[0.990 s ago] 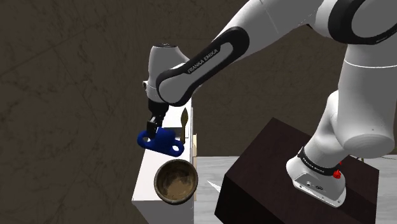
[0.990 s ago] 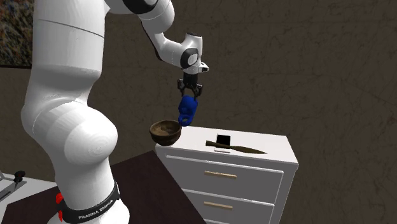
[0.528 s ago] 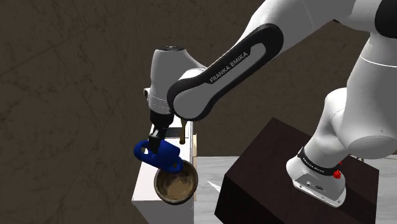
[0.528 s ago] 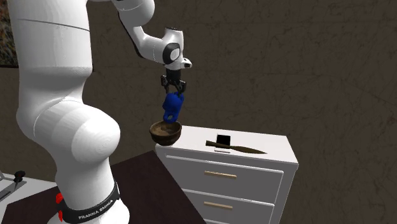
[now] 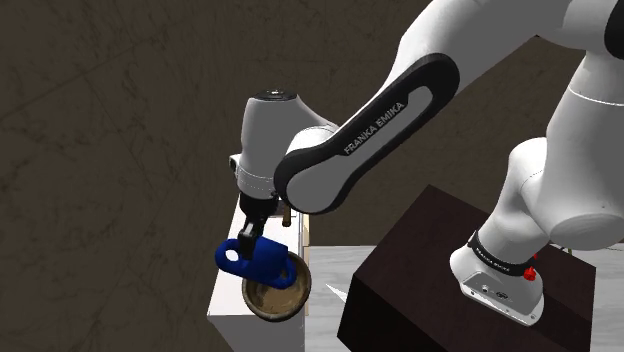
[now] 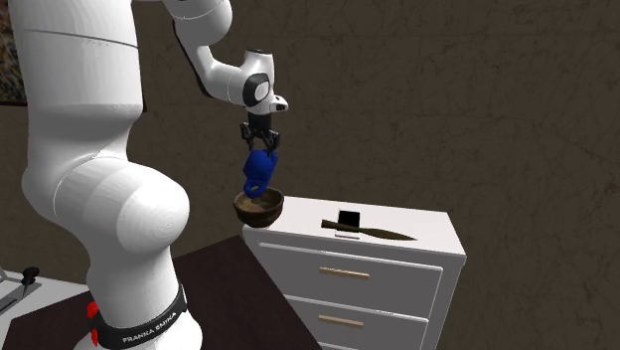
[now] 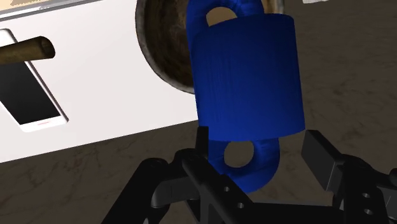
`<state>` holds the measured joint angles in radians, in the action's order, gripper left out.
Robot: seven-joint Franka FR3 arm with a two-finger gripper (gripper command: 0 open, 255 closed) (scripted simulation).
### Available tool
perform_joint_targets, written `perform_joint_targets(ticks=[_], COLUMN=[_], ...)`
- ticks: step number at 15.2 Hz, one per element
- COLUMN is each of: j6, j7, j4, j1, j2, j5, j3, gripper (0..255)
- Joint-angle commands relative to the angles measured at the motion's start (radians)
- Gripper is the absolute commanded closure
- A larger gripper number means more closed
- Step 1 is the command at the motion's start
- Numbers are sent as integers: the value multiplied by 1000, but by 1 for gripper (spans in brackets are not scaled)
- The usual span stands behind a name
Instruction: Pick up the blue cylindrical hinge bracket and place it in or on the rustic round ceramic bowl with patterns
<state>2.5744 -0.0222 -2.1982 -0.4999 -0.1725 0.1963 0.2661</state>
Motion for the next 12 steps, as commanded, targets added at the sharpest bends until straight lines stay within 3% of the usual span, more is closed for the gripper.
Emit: perform_joint_targets(ticks=[1,12], j6=[26,159], j7=[1,14], j4=[-7,-27], j1=[-2,-11], j2=[-17,-133], j5=[-1,-11], j3=[0,-5], gripper=[255,255])
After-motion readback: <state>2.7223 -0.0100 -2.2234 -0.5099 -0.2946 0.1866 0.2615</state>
